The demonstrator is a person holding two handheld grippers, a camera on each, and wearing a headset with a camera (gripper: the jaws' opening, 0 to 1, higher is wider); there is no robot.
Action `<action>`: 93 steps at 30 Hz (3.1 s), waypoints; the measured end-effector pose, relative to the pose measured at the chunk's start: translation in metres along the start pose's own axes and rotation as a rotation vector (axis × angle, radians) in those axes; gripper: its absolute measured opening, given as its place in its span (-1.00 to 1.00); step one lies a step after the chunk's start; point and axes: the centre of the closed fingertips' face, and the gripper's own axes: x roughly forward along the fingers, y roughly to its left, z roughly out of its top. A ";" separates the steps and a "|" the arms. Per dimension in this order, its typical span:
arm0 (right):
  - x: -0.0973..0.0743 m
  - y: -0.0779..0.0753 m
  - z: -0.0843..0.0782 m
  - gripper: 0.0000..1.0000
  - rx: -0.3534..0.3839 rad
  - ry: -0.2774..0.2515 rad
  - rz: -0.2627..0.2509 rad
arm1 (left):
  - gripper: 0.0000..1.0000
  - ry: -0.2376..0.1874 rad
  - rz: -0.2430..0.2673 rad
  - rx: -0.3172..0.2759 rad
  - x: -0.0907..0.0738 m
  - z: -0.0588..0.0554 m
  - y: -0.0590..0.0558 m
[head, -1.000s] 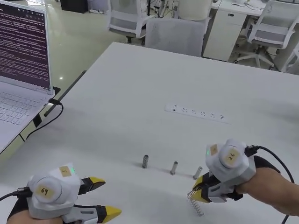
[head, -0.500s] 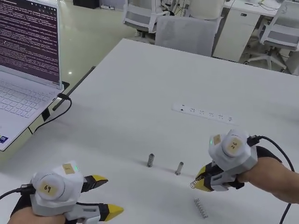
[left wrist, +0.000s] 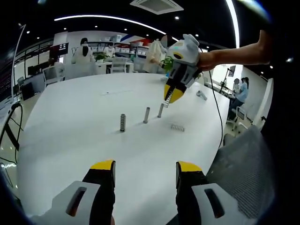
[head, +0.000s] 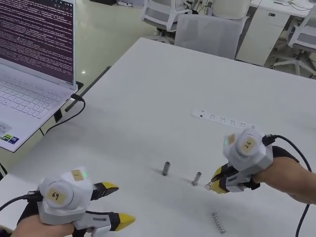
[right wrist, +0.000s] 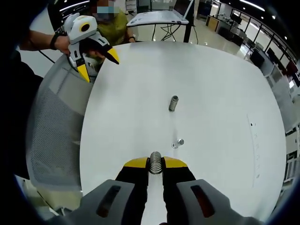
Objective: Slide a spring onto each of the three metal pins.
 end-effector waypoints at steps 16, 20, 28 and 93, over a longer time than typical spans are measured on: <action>0.011 -0.021 0.006 -0.84 -0.039 0.027 -0.005 | -0.07 -0.011 0.022 -0.019 -0.003 0.000 0.005; 0.012 -0.026 0.007 -0.84 -0.041 0.032 -0.007 | -0.07 -0.011 0.025 -0.022 -0.004 0.000 0.006; 0.018 -0.033 0.007 -0.84 -0.051 0.044 -0.002 | -0.07 -0.014 0.039 -0.034 -0.007 0.001 0.010; 0.071 -0.042 -0.005 -0.83 -0.107 0.160 0.047 | -0.09 -0.024 0.075 -0.072 -0.013 -0.002 0.018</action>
